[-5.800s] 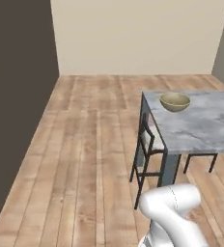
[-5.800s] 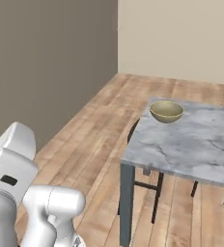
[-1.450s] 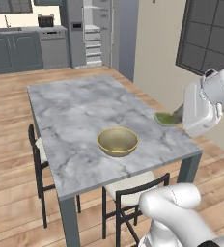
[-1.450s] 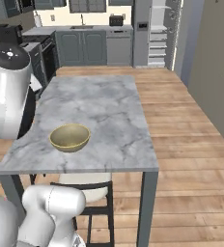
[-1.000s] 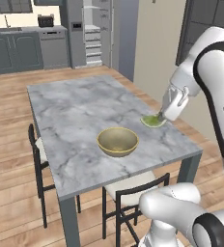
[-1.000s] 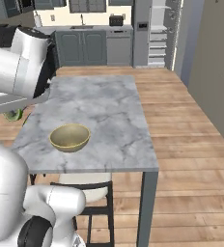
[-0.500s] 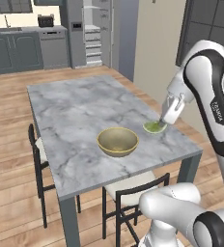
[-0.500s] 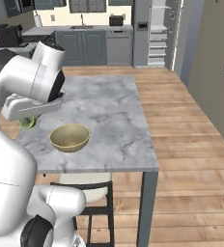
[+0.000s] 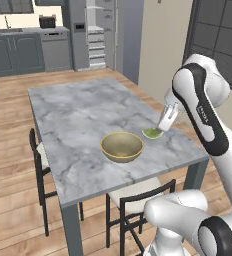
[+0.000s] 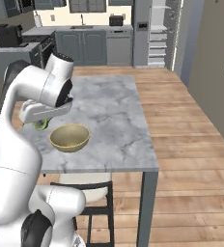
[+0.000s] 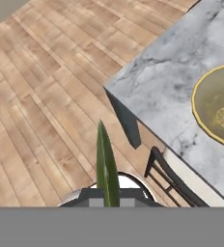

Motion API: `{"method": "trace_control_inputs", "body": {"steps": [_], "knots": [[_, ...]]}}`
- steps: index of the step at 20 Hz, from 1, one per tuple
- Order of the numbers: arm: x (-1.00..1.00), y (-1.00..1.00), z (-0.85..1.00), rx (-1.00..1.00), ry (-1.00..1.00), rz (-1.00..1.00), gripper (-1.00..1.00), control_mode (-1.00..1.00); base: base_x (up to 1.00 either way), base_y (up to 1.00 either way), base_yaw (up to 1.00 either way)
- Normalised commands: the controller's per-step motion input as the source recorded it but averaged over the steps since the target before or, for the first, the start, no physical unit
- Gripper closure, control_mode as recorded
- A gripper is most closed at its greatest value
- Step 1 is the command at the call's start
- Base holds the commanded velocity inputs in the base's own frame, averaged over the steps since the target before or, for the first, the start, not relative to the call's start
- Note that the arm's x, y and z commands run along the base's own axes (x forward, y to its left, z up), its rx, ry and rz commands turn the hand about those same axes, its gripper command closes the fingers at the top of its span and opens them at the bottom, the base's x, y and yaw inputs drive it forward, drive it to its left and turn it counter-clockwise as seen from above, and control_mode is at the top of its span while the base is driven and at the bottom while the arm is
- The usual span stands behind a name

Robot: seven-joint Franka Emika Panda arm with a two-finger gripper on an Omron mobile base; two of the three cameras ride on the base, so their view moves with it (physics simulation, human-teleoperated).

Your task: There is a bowl on the dining counter. Grab a lemon wedge from the fridge and place it in the bowl. Then get the liquor bottle and glass cup from the cabinet and place them next to the bowl.

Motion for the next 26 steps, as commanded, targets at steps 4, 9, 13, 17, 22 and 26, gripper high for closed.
{"method": "trace_control_inputs", "body": {"steps": [4, 9, 13, 17, 22, 26], "knots": [[0.63, 0.00, -0.37, -0.10, 0.04, -0.07, 1.00, -1.00, 0.00, 0.00, 0.00], [0.63, 0.02, -0.38, -0.13, 0.06, -0.07, 1.00, -1.00, 0.00, 0.00, 0.00], [0.61, 0.05, -0.37, -0.14, 0.05, -0.07, 1.00, -1.00, 0.00, 0.00, 0.00], [0.51, 0.02, -0.39, -0.11, 0.00, -0.04, 1.00, -1.00, 0.00, 0.00, 0.00], [0.41, 0.01, -0.40, -0.09, 0.00, -0.01, 1.00, -1.00, 0.00, 0.00, 0.00], [0.39, 0.00, -0.37, -0.04, 0.00, 0.00, 1.00, -1.00, 0.00, 0.00, 0.00]]}}
